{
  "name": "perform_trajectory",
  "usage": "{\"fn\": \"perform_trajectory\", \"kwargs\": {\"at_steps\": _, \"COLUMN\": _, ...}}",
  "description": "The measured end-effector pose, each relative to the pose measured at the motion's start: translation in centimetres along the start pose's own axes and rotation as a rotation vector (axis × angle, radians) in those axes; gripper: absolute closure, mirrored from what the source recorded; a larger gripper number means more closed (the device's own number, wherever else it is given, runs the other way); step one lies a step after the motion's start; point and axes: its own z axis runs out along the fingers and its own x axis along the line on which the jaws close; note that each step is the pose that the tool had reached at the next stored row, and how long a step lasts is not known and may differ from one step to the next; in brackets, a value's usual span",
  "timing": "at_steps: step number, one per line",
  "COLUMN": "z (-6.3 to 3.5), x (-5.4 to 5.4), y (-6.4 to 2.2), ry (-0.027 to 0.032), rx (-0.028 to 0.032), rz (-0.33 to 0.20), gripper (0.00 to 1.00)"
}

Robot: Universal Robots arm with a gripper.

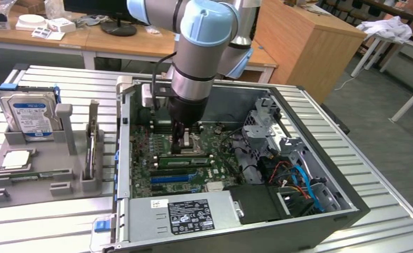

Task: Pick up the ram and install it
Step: 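Press down the ram until it locks into place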

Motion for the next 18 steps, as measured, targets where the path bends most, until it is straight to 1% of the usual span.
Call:
{"fn": "perform_trajectory", "kwargs": {"at_steps": 4, "z": 0.23, "x": 0.02, "y": -0.01, "ry": 0.0, "rx": 0.0, "rz": 0.0, "gripper": 0.89}}
{"fn": "perform_trajectory", "kwargs": {"at_steps": 11, "z": 0.29, "x": 0.02, "y": -0.01, "ry": -0.0001, "rx": 0.0001, "rz": 0.0, "gripper": 0.89}}
{"fn": "perform_trajectory", "kwargs": {"at_steps": 18, "z": 0.6, "x": 0.04, "y": -0.02, "ry": -0.0001, "rx": 0.0, "rz": 0.0, "gripper": 0.89}}
